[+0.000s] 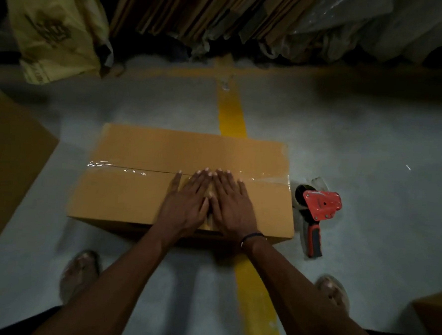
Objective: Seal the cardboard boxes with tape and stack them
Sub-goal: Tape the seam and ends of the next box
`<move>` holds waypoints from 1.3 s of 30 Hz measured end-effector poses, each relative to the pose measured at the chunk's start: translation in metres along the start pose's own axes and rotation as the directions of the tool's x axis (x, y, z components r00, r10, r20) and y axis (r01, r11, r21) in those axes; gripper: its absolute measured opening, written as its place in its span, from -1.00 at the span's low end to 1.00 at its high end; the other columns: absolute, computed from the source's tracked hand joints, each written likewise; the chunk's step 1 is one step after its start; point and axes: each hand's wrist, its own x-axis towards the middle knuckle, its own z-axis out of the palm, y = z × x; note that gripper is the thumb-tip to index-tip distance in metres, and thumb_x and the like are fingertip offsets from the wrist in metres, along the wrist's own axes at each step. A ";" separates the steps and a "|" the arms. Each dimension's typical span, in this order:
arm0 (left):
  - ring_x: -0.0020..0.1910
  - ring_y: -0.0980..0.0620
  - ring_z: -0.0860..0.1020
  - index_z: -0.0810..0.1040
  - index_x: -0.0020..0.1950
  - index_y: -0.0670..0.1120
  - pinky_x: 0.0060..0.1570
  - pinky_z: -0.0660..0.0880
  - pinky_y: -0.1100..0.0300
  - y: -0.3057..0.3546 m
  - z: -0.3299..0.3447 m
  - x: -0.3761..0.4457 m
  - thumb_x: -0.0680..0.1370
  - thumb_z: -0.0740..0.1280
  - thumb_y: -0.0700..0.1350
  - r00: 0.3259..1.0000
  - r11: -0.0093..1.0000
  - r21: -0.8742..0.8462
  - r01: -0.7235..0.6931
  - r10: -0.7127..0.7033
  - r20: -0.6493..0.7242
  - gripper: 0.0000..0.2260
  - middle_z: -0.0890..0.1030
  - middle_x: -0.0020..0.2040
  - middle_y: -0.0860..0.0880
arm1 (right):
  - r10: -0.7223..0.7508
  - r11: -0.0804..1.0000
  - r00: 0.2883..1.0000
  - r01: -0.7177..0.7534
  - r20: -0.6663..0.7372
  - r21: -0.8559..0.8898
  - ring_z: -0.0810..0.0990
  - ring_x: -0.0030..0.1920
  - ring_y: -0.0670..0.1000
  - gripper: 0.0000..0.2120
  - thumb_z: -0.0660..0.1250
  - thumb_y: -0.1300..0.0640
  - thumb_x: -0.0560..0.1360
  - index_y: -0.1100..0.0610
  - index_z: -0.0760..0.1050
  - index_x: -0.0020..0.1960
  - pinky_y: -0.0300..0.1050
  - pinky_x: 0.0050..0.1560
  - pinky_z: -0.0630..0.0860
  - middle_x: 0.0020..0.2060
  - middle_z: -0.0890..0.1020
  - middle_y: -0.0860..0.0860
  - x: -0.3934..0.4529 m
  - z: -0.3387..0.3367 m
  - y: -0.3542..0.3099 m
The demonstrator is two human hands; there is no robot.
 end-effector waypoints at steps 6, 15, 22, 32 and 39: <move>0.65 0.10 0.06 0.01 0.70 -0.03 0.59 -0.10 -0.24 -0.081 -0.004 -0.041 0.63 -0.14 0.41 0.986 0.987 0.019 0.157 -0.158 0.049 -0.24 0.02 0.69 0.05 | 0.015 1.000 1.000 -0.015 0.004 -0.015 -0.07 0.64 -0.06 -0.42 -0.05 -0.15 0.70 0.03 0.03 0.67 0.00 0.62 -0.07 0.65 0.04 -0.06 -0.002 -0.002 0.004; 0.67 -0.06 0.04 -0.01 0.70 -0.11 0.59 -0.12 -0.21 -0.129 -0.018 -0.066 0.62 -0.16 0.32 0.880 0.888 0.000 0.461 -0.457 0.128 -0.25 0.00 0.70 -0.07 | 0.008 0.999 0.999 -0.007 0.035 -0.039 -0.12 0.64 -0.05 -0.41 -0.10 -0.16 0.70 0.03 -0.04 0.67 0.07 0.63 -0.06 0.65 -0.01 -0.06 -0.002 -0.002 0.004; 0.60 -0.26 0.13 0.14 0.66 -0.14 0.55 0.11 -0.19 0.032 -0.032 -0.070 0.67 0.14 0.16 0.822 0.808 -0.159 0.568 -0.546 0.161 -0.36 0.13 0.64 -0.25 | 0.090 0.993 0.994 -0.085 0.060 -0.082 -0.10 0.64 0.05 -0.38 -0.15 -0.21 0.70 0.05 -0.07 0.67 0.28 0.58 0.00 0.66 -0.05 0.01 0.030 -0.016 0.029; 0.24 -0.13 0.39 -0.12 0.69 -0.07 0.27 0.34 -0.02 0.135 -0.018 -0.078 0.66 -0.02 0.34 0.768 0.662 -0.409 0.628 -0.614 0.184 -0.25 0.38 0.35 -0.15 | 0.307 0.944 0.929 -0.270 0.205 -0.192 0.00 0.60 0.18 0.06 0.06 -0.70 0.23 -0.26 -0.03 0.61 0.50 0.45 0.06 0.62 0.08 0.00 0.103 -0.064 0.089; 0.28 -0.28 0.41 0.09 0.64 -0.09 0.27 0.36 -0.10 0.104 -0.026 -0.073 0.52 0.11 0.47 0.698 0.577 -0.426 0.697 -0.683 0.216 -0.12 0.36 0.36 -0.26 | 0.309 0.929 0.926 -0.246 0.217 -0.275 0.23 0.46 0.26 -0.10 0.09 -0.60 0.39 -0.25 0.01 0.61 0.34 0.38 0.25 0.49 0.27 0.09 0.069 -0.074 0.089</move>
